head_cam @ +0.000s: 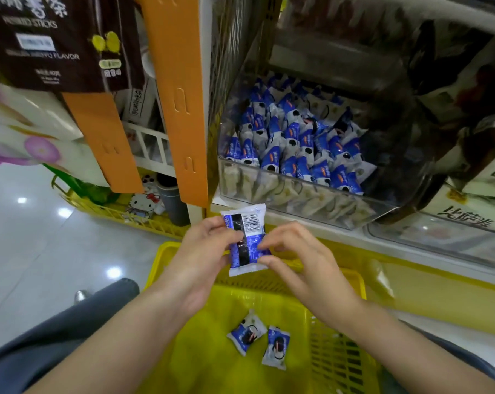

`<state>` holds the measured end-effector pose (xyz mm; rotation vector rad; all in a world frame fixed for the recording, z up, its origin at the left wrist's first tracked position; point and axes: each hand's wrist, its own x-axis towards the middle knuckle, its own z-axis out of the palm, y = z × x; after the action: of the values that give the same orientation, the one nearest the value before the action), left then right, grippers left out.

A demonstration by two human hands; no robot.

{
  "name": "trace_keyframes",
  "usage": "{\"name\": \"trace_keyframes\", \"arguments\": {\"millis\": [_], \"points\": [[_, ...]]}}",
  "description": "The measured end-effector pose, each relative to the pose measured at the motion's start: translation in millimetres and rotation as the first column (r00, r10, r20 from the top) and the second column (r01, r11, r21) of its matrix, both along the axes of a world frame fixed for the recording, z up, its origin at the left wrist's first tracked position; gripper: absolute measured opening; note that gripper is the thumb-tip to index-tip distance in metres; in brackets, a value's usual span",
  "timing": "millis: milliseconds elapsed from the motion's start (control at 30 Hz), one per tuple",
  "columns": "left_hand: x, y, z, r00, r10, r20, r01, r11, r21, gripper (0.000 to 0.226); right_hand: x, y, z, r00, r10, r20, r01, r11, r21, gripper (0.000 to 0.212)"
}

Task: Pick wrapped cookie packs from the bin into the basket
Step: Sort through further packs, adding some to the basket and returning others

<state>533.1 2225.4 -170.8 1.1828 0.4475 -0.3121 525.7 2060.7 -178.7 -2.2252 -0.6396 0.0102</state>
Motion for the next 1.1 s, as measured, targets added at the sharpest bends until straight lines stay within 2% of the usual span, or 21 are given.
{"name": "trace_keyframes", "arguments": {"millis": [100,167,367,533,767,867,967,1033,1100], "points": [[-2,-4,-2,1.000,0.010,0.022,-0.012,0.998,0.058,0.017,-2,7,-9,0.968,-0.157,-0.195,0.175,0.982,0.078,0.029],[-4,-8,-6,0.999,0.004,0.042,-0.007,0.996,0.086,0.015,-2,11,-15,0.953,-0.189,-0.237,0.211,0.975,0.068,0.035],[-4,-12,-8,0.995,0.010,0.095,-0.023,0.990,0.140,0.011,1,16,-15,0.930,-0.248,-0.270,0.276,0.959,0.069,0.029],[-6,-15,-12,0.977,-0.087,0.194,0.027,0.957,0.290,0.021,-1,17,-15,0.927,-0.240,-0.289,0.254,0.967,0.010,0.031],[-4,-15,-20,0.945,-0.204,0.254,0.044,0.854,0.519,0.034,-3,16,-15,0.936,-0.210,-0.281,0.200,0.978,-0.065,0.028],[-3,-15,-20,0.935,-0.228,0.271,0.034,0.820,0.571,0.038,-1,17,-16,0.936,-0.215,-0.279,0.206,0.977,-0.060,0.027],[0,-13,-19,0.939,-0.218,0.267,0.040,0.838,0.543,0.034,1,18,-15,0.919,-0.253,-0.303,0.259,0.966,-0.021,0.027],[3,-12,-17,0.955,-0.171,0.244,0.046,0.894,0.446,0.023,0,16,-12,0.909,-0.217,-0.357,0.251,0.967,0.051,0.027],[4,-11,-14,0.978,-0.087,0.189,0.025,0.951,0.309,0.014,-5,15,-11,0.914,-0.110,-0.391,0.159,0.983,0.095,0.044]]}}
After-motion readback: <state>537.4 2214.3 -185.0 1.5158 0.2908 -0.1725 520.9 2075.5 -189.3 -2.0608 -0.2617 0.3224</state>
